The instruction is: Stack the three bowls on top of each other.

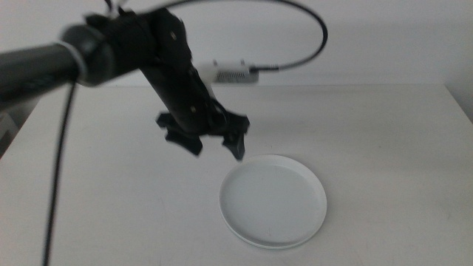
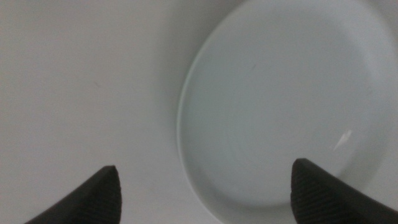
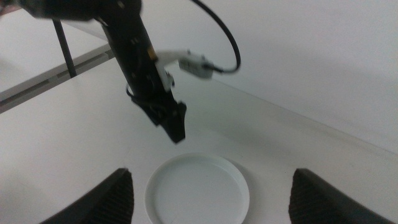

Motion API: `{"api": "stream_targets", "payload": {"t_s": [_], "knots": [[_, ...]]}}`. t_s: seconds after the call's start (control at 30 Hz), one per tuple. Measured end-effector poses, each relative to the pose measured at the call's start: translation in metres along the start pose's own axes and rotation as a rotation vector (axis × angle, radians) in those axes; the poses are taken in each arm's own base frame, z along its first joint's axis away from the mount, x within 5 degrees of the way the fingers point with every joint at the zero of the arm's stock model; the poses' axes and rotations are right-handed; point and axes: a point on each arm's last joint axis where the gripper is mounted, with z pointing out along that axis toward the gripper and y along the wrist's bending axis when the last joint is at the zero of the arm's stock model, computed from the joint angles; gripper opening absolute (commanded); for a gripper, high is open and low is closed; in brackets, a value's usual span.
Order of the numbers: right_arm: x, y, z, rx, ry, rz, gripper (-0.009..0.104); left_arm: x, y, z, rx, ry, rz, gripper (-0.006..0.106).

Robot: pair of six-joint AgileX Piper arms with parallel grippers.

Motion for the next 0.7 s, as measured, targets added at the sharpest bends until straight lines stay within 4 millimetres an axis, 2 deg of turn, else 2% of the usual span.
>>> {"api": "stream_targets", "payload": {"t_s": [0.33, 0.7], "knots": [[0.0, 0.0, 0.0, 0.0, 0.0, 0.0, 0.065, 0.003, -0.009, -0.087, -0.114, -0.302, 0.117, 0.09], [0.0, 0.0, 0.0, 0.0, 0.0, 0.0, 0.065, 0.009, -0.02, -0.16, -0.169, -0.645, 0.188, 0.09]]}}
